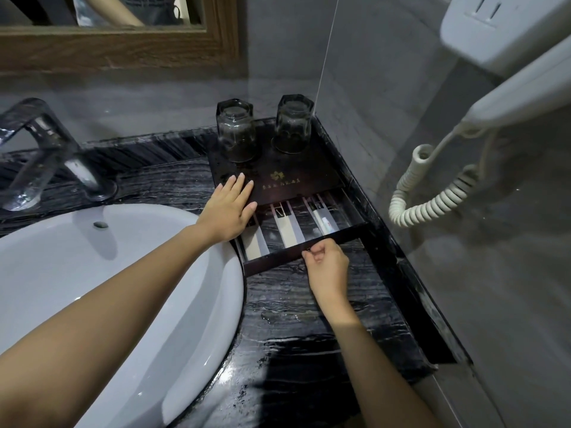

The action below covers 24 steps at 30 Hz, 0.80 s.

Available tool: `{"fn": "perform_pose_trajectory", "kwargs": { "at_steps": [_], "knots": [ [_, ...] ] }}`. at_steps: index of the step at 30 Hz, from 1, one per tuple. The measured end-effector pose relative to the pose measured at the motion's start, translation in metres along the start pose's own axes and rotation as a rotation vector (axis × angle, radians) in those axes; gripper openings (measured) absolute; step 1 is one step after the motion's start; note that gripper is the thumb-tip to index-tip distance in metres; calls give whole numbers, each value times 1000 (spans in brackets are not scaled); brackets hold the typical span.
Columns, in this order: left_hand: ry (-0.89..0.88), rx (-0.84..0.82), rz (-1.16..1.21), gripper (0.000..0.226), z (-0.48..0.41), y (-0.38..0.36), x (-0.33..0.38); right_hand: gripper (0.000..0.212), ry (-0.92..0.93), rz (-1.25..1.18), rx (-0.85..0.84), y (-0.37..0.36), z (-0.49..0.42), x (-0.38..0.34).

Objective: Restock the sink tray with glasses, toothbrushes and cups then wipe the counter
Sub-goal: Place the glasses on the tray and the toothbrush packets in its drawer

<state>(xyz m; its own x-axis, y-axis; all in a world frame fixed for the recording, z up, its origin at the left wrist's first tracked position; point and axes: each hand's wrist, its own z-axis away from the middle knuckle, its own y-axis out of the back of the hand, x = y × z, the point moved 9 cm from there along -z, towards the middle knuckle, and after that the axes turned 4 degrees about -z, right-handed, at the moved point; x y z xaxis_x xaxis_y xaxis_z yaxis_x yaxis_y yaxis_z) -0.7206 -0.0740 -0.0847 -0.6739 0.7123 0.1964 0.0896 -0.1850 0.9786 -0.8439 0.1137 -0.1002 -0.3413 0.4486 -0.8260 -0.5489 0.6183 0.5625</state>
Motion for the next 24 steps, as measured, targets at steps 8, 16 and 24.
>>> {"fn": "perform_pose_trajectory", "kwargs": {
  "at_steps": [8,16,24],
  "knots": [
    [30,-60,59,65,1,0,-1,8,52,-15,7,-25,-34,-17],
    [21,-28,40,69,4,1,1,9,104,-50,65,-40,-51,-29],
    [8,36,11,73,4,-1,1,10,136,-92,73,-49,-66,-34]
  ]
}}
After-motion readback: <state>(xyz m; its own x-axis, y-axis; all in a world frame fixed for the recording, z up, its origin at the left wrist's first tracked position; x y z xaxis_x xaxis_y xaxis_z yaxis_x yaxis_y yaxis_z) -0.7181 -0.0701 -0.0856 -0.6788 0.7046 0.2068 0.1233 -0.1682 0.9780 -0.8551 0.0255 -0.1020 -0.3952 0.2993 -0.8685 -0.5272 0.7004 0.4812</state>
